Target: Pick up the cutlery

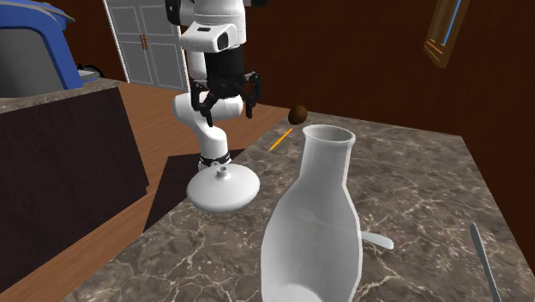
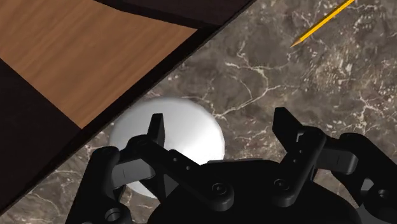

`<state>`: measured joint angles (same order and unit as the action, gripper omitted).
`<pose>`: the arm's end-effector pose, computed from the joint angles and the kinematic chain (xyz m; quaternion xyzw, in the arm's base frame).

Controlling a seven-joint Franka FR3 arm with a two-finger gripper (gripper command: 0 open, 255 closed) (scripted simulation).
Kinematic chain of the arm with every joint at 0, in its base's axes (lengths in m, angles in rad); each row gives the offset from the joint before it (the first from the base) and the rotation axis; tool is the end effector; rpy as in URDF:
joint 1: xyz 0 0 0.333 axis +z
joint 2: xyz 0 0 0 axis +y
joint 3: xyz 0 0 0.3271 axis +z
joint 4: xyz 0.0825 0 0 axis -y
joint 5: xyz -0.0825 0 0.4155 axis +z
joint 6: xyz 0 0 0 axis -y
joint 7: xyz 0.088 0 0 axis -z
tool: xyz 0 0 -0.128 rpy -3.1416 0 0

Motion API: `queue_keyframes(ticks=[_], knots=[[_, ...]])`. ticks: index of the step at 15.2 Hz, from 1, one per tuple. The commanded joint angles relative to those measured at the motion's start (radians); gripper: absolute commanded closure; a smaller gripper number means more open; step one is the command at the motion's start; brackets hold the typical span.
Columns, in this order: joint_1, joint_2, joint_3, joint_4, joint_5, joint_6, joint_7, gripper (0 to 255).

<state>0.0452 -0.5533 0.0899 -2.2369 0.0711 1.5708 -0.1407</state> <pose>0.3886 0.0671 0.5517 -0.9901 -0.1273 0.0571 0.0125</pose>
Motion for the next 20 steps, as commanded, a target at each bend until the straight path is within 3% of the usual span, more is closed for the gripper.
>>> queue_keyframes(ticks=[1, 10, 20], knots=[[0.006, 0.079, 0.005, 0.037, 0.000, 0.039, -0.017, 0], [0.039, 0.426, 0.048, 0.281, -0.005, 0.133, -0.056, 0], [0.090, 0.801, 0.092, 0.651, -0.044, 0.123, -0.079, 0]])
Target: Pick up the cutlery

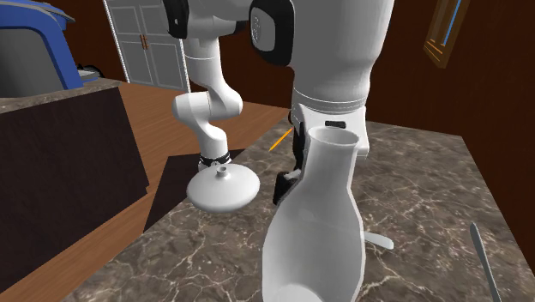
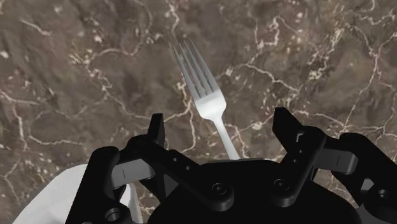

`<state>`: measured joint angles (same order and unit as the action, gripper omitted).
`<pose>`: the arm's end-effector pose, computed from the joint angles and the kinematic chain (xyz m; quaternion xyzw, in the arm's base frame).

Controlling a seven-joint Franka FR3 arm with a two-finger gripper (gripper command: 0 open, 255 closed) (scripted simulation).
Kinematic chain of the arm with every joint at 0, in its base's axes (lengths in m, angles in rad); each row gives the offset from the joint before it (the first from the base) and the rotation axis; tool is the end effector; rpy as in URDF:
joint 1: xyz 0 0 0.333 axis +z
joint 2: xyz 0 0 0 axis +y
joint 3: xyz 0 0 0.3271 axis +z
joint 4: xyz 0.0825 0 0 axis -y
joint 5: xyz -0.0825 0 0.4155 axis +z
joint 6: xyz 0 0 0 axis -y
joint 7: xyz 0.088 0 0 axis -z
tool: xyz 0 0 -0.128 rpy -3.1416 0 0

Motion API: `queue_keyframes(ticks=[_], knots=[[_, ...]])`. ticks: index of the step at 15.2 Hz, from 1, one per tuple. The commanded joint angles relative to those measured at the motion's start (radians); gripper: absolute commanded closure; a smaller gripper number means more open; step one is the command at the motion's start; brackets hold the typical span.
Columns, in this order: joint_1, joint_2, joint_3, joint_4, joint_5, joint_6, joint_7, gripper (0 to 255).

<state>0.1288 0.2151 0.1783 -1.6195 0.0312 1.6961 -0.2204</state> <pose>0.6133 0.1902 0.4696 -0.9636 -0.2564 0.0689 0.0314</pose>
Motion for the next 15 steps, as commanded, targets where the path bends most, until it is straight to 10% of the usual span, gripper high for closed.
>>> queue_keyframes(ticks=[1, 9, 10, 15], knots=[[0.006, 0.033, 0.003, 0.022, -0.005, 0.011, 0.000, 0], [0.006, 0.045, 0.003, -0.050, -0.006, 0.095, -0.003, 0], [0.006, 0.047, 0.002, -0.047, -0.007, 0.094, -0.003, 255], [0.006, 0.046, 0.002, -0.046, -0.006, 0.091, -0.003, 255]])
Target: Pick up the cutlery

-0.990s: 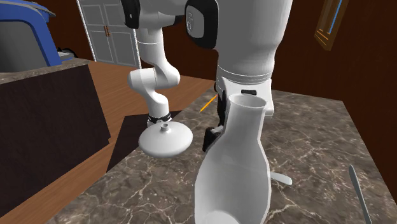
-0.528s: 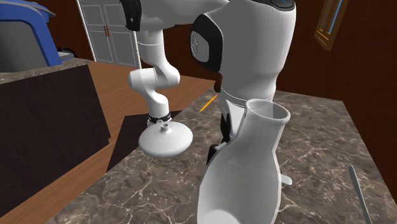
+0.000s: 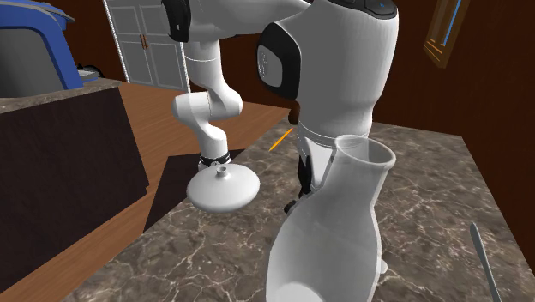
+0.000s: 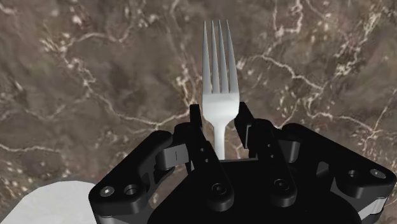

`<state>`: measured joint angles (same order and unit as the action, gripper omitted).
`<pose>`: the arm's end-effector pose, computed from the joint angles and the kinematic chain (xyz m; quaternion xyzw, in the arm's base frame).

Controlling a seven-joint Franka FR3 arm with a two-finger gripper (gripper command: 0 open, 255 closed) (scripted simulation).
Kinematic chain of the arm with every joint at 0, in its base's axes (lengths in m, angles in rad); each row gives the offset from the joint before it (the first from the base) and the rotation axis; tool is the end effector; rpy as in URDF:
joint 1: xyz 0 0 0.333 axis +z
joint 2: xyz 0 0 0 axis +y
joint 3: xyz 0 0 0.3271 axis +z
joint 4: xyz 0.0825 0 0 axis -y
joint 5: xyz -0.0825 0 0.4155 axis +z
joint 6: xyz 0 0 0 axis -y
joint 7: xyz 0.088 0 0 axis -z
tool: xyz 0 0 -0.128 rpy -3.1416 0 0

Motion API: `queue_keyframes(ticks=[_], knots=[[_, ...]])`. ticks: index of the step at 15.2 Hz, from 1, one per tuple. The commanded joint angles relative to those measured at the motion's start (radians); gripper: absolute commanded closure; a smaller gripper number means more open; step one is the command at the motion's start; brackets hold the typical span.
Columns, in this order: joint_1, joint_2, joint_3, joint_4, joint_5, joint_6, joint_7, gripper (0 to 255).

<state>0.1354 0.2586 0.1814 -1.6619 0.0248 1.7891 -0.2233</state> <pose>0.6214 0.1978 0.4275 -0.9625 -0.2613 0.0652 0.0321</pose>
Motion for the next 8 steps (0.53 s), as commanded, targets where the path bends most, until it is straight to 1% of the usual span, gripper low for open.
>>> queue_keyframes(ticks=[1, 4, 8], knots=[[0.000, 0.002, -0.001, -0.004, 0.000, -0.001, 0.000, 255], [-0.001, 0.002, 0.000, -0.008, 0.000, 0.002, 0.000, 255], [-0.001, -0.007, 0.000, 0.035, 0.001, -0.049, 0.001, 255]])
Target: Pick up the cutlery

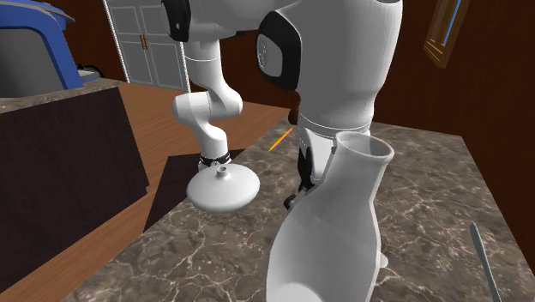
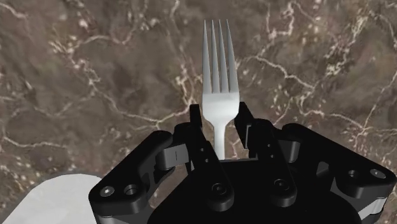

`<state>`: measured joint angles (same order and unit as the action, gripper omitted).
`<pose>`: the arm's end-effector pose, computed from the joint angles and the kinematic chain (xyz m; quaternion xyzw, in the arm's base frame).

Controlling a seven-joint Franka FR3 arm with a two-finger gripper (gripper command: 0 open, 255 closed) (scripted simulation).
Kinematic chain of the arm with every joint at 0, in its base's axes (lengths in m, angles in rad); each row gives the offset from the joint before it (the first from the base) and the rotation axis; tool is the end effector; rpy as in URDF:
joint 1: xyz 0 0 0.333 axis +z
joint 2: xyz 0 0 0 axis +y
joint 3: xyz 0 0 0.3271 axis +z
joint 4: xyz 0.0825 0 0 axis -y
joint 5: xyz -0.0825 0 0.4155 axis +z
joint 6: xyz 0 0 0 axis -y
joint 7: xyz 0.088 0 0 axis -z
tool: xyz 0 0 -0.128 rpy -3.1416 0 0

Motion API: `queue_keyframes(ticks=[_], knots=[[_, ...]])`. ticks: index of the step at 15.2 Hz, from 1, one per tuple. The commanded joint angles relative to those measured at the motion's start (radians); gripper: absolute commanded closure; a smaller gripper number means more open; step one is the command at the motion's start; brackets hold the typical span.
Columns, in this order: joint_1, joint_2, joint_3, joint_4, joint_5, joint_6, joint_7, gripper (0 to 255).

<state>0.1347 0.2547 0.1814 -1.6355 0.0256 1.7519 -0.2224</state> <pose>0.6212 0.1971 0.4404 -0.9624 -0.2609 0.0686 0.0321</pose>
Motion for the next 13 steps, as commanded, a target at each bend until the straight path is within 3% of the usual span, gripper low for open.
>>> queue_keyframes(ticks=[1, 13], knots=[[0.000, -0.004, 0.000, 0.019, 0.001, -0.024, 0.001, 255], [0.002, -0.007, 0.002, 0.153, 0.001, -0.160, 0.008, 255]])
